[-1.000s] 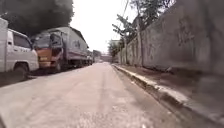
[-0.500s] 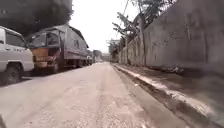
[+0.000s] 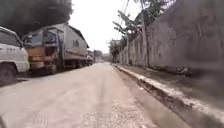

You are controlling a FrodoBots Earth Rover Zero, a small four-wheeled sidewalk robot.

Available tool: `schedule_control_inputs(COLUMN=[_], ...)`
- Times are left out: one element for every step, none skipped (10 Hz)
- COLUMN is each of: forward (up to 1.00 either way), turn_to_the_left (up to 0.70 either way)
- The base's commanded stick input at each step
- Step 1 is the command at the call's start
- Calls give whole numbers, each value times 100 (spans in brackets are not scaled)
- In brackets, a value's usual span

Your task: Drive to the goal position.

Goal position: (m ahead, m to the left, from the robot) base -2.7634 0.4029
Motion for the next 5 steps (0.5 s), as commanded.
schedule_control_inputs(forward=[70, 70, 70, 70, 70], turn_to_the_left=[0, 0, 0, 0, 0])
